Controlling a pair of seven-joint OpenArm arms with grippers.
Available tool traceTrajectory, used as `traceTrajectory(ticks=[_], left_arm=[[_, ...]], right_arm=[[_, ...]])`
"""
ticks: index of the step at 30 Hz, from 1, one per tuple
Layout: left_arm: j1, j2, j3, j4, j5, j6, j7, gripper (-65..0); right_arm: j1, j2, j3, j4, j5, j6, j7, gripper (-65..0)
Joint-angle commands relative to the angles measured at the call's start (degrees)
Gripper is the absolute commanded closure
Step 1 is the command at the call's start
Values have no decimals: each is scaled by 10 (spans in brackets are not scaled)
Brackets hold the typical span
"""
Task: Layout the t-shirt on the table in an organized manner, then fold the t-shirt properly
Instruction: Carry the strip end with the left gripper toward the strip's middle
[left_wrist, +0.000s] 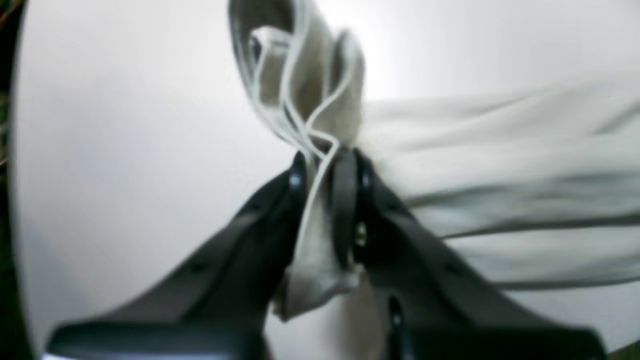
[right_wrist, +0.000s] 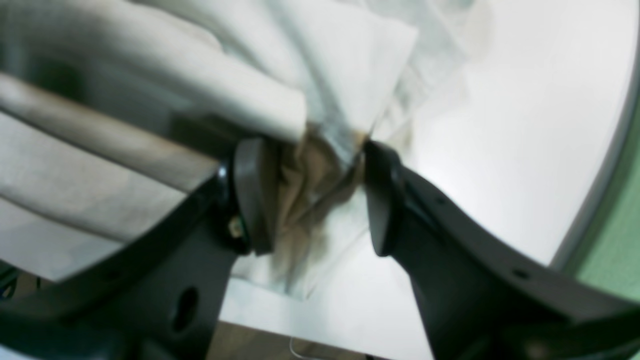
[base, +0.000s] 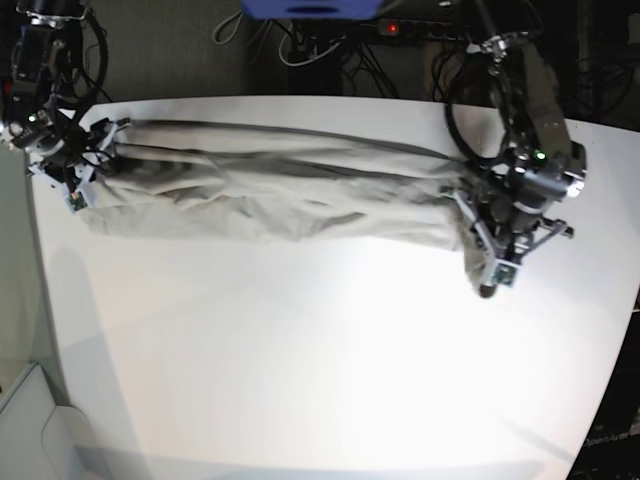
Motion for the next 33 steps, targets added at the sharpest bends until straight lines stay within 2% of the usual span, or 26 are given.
traceTrajectory(ticks=[1, 3, 9, 14, 15, 19, 26, 29, 33], left_arm=[[-4, 18, 15, 9, 9, 4, -1, -1], [-4, 42, 44, 6, 29, 4, -1, -1], [16, 42, 176, 5, 54, 5, -7, 0], [12, 42, 229, -7, 54, 6, -7, 0], [12, 42, 237, -8, 54, 15, -8, 0], [-3, 42, 285, -7, 50, 103, -9, 0], [-13, 42, 340, -19, -48, 200, -8, 0], [-10, 42, 342, -47, -76, 217, -8, 0], [-10, 42, 339, -83, -99, 218, -9, 0]], right_arm=[[4, 11, 4, 7, -3, 7, 3, -287], [4, 11, 4, 7, -3, 7, 3, -287], [4, 11, 4, 7, -3, 7, 3, -287], [4, 11, 4, 7, -3, 7, 3, -287], [4, 11, 4, 7, -3, 7, 3, -287], [4, 11, 4, 7, -3, 7, 3, -287], [4, 11, 4, 7, -3, 7, 3, -287], [4, 11, 4, 7, -3, 7, 3, -287], [4, 11, 4, 8, -3, 7, 3, -287]])
